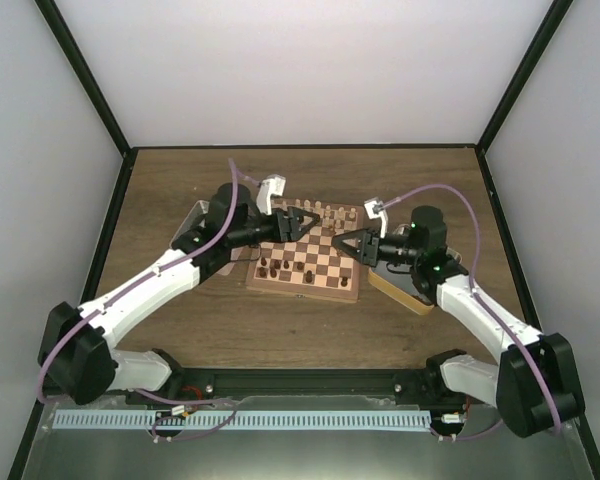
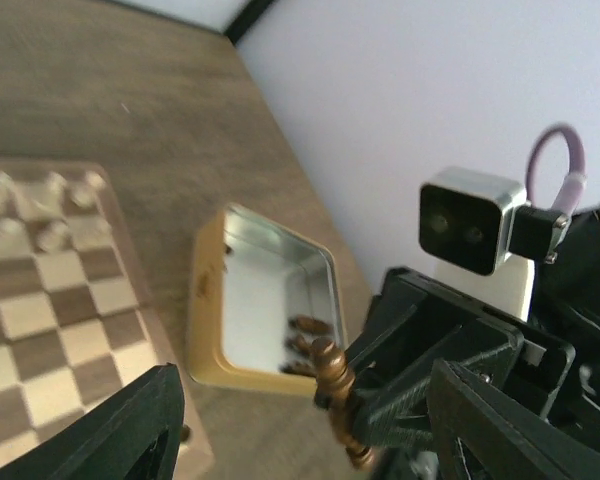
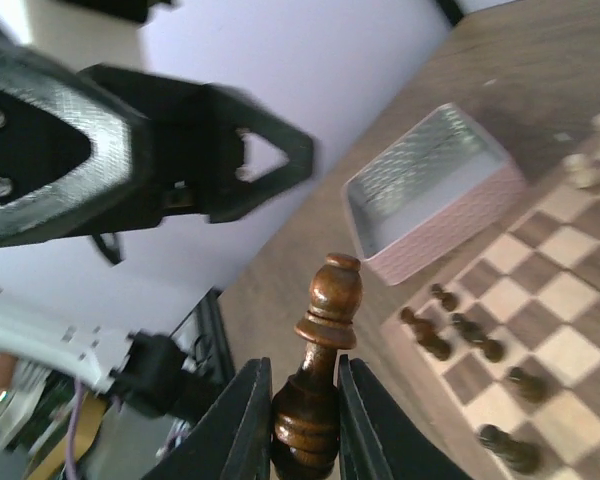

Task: Set up the chess pieces on the board
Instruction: Pick up the chess piece from the storage box.

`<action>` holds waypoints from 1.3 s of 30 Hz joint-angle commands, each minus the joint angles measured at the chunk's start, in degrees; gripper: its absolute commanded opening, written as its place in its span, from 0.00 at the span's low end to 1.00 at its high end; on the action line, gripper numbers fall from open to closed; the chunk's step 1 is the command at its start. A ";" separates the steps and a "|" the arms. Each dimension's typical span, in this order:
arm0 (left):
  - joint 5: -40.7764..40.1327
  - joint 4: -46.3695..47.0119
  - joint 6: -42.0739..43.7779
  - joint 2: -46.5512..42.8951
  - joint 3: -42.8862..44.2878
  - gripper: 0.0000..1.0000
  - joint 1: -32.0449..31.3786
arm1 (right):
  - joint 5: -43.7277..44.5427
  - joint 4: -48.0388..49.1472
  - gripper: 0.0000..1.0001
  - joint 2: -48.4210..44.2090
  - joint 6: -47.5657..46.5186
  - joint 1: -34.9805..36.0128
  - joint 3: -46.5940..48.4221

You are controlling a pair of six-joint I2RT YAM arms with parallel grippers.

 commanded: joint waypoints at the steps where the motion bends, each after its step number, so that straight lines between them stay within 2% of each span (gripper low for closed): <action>1: 14.58 0.21 -3.56 3.22 2.42 0.69 0.58 | -9.06 1.54 0.18 2.26 -7.03 3.94 4.66; 4: 19.69 1.07 -5.21 4.70 2.18 0.63 1.05 | -10.33 1.24 0.18 2.86 -8.28 4.75 5.53; 10: 23.58 5.15 -7.64 4.93 0.42 0.40 1.60 | -11.74 -0.85 0.19 4.44 -10.30 4.78 6.80; 16: 26.64 8.24 -9.99 6.03 -0.43 0.30 1.70 | -11.70 -1.14 0.18 5.13 -10.48 4.84 7.17; 24: 26.77 9.31 -10.60 7.21 -2.06 0.28 1.68 | -11.98 -1.48 0.18 5.61 -10.31 4.85 8.01; 28: 26.75 10.76 -11.24 7.48 -1.99 0.15 1.70 | -11.85 -2.03 0.19 5.75 -10.25 4.83 8.08; 29: 26.80 11.15 -11.47 7.52 -1.98 0.10 1.70 | -11.43 -2.28 0.21 5.69 -9.77 4.83 8.20; 31: 26.60 11.79 -11.91 7.48 -1.86 0.04 1.70 | -10.63 -2.74 0.33 5.86 -8.35 4.87 8.66; 34: 25.08 12.46 -12.20 6.74 -1.95 0.04 1.69 | -8.11 0.16 0.47 5.35 -3.01 4.83 7.87; 39: 20.46 16.26 -15.74 4.82 -2.23 0.04 1.79 | -1.16 13.16 0.62 1.58 12.31 4.83 1.78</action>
